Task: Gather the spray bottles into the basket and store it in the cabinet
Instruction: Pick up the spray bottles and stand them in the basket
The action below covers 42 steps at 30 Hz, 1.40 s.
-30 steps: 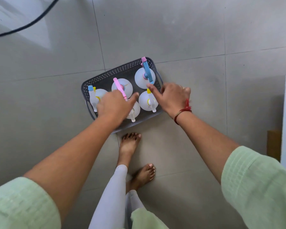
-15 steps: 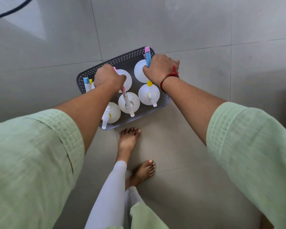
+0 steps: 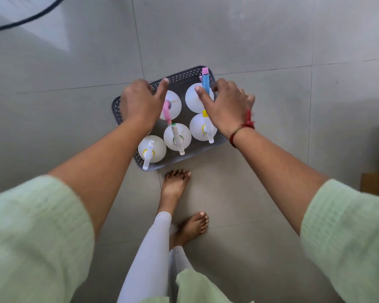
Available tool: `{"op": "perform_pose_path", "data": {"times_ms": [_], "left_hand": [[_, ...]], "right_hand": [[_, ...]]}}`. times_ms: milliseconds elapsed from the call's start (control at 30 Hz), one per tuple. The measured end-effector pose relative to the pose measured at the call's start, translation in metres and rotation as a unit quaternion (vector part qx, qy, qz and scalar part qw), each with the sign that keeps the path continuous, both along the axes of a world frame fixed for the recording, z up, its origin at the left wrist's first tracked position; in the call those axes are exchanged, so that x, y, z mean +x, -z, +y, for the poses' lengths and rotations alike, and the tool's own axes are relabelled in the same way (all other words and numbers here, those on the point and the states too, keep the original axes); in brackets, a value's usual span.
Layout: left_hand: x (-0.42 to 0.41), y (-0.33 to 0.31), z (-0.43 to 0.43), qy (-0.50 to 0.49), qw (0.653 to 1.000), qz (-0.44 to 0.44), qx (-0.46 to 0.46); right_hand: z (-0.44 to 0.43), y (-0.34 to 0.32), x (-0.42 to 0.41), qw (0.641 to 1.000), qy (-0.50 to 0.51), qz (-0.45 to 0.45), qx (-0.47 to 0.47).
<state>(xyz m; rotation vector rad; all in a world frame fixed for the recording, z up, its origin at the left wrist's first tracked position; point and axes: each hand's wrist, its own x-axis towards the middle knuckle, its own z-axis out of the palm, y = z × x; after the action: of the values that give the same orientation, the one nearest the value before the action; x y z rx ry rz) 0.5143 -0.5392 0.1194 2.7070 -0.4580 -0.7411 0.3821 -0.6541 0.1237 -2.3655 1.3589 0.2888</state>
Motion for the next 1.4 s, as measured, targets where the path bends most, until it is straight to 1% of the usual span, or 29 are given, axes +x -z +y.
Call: {"op": "perform_pose_path", "data": {"times_ms": [67,100,133,167,200,267,333,367,400,467,600,833,933,1033,1100,1167,1200,1233,1267,1300,1333,1367,1400], "left_hand": [[-0.002,-0.018,0.024,0.003,0.994,-0.048,-0.097],[-0.01,-0.025,0.04,0.005,0.991,-0.061,-0.12],[-0.02,-0.028,0.057,0.004,0.991,-0.06,-0.123],[-0.033,-0.028,0.075,0.001,0.993,-0.045,-0.104],[-0.046,-0.025,0.093,-0.001,0.998,-0.02,-0.064],[-0.066,-0.011,0.121,-0.002,0.997,0.047,0.059],[-0.074,0.007,0.134,0.015,0.977,0.103,0.185],[-0.074,0.015,0.134,0.035,0.966,0.119,0.226],[-0.073,0.023,0.13,0.053,0.959,0.125,0.248],[-0.069,0.032,0.114,0.068,0.957,0.119,0.256],[-0.061,0.037,0.09,0.087,0.958,0.104,0.252],[-0.068,0.034,0.091,0.035,0.958,0.139,0.25],[-0.069,0.033,0.101,0.014,0.954,0.152,0.257],[-0.068,0.029,0.114,0.015,0.951,0.174,0.255],[-0.064,0.026,0.123,0.009,0.95,0.195,0.244],[-0.059,0.022,0.132,-0.02,0.955,0.2,0.216],[-0.057,0.02,0.136,-0.043,0.964,0.182,0.19],[-0.054,0.018,0.14,-0.073,0.976,0.144,0.147],[-0.051,0.018,0.145,-0.115,0.984,0.102,0.089],[-0.045,0.019,0.148,-0.173,0.983,0.063,0.021],[-0.038,0.025,0.148,-0.237,0.97,0.033,-0.039],[-0.03,0.035,0.147,-0.302,0.95,0.015,-0.079],[-0.022,0.047,0.143,-0.359,0.928,0.011,-0.095]], "right_hand": [[0.016,-0.014,-0.003,0.999,0.0,-0.029,0.03],[0.026,-0.019,-0.003,0.998,-0.01,-0.034,0.053],[0.035,-0.022,-0.002,0.996,-0.023,-0.035,0.075],[0.045,-0.024,-0.001,0.994,-0.036,-0.033,0.095],[0.055,-0.025,0.001,0.992,-0.05,-0.026,0.11],[0.071,-0.022,0.003,0.99,-0.08,-0.011,0.12],[0.08,-0.014,0.005,0.988,-0.092,-0.001,0.127],[0.081,-0.01,0.005,0.986,-0.085,0.001,0.141],[0.08,-0.005,0.004,0.985,-0.07,-0.002,0.159],[0.076,0.003,0.001,0.981,-0.035,-0.01,0.191],[0.069,0.009,-0.012,0.98,-0.006,-0.022,0.198],[0.063,0.008,-0.027,0.974,0.036,-0.051,0.217],[0.055,0.004,-0.028,0.97,0.074,-0.081,0.217],[0.043,0.002,-0.033,0.958,0.132,-0.119,0.223],[0.033,0.002,-0.039,0.947,0.188,-0.147,0.214],[0.02,0.005,-0.046,0.928,0.257,-0.182,0.197],[0.013,0.008,-0.05,0.918,0.289,-0.196,0.186],[0.006,0.012,-0.054,0.912,0.313,-0.201,0.171],[0.0,0.017,-0.057,0.912,0.326,-0.194,0.155],[-0.005,0.024,-0.059,0.918,0.325,-0.179,0.14],[-0.009,0.033,-0.063,0.929,0.31,-0.154,0.128],[-0.012,0.042,-0.068,0.943,0.285,-0.119,0.128],[-0.014,0.052,-0.072,0.955,0.252,-0.08,0.138]]}}
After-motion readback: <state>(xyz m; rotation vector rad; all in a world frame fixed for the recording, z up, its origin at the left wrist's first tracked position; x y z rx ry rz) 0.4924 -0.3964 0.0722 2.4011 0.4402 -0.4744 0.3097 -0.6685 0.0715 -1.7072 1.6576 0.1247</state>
